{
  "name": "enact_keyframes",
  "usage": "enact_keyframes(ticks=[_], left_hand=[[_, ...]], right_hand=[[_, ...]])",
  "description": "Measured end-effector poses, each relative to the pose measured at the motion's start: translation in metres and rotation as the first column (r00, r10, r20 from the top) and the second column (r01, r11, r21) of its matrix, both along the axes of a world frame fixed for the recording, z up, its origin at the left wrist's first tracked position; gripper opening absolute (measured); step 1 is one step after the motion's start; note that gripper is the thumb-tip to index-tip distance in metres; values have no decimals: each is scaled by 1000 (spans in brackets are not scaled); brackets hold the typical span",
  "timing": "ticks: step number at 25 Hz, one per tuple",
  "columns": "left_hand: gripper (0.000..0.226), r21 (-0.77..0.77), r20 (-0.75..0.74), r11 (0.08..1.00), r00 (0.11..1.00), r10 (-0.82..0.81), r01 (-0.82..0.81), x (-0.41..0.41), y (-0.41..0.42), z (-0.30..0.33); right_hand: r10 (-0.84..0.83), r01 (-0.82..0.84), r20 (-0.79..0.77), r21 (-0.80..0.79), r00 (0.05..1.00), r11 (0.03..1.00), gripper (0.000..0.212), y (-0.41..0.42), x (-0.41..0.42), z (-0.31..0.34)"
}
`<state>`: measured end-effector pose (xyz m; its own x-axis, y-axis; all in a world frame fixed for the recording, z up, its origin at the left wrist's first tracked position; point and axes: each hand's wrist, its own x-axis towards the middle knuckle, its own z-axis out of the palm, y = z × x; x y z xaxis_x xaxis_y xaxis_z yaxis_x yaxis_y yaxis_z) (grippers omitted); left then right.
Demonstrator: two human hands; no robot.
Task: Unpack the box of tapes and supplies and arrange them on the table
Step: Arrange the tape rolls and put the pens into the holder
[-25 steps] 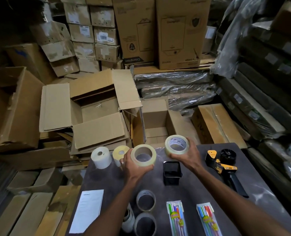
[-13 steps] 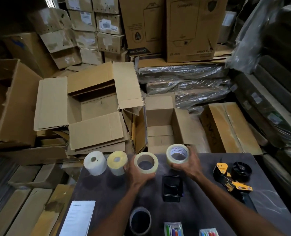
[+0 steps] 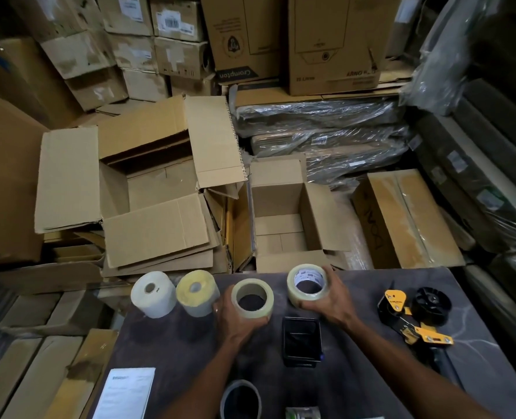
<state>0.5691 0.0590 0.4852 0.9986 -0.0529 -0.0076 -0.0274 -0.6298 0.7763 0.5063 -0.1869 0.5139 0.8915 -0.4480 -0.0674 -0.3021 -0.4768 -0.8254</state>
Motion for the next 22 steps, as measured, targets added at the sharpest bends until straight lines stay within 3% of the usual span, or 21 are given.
enact_keyframes(ticks=[7, 12, 16, 20, 22], left_hand=[[88, -18, 48, 999, 998, -38, 39, 3, -1, 1], [95, 15, 35, 998, 998, -61, 61, 9, 1, -6], [94, 32, 50, 996, 995, -88, 86, 18, 4, -11], [102, 7, 26, 996, 996, -86, 86, 21, 1, -11], [106, 5, -5, 997, 997, -81, 81, 21, 0, -9]], right_hand=[[7, -7, -19, -24, 1000, 1000, 86, 1, -1, -14], [0, -1, -57, -27, 998, 1000, 111, 1, 1, -33], [0, -1, -19, -11, 1000, 1000, 100, 6, 6, -27], [6, -6, -20, 4, 1000, 1000, 121, 7, 7, -30], [3, -3, -20, 18, 1000, 1000, 122, 8, 8, -31]])
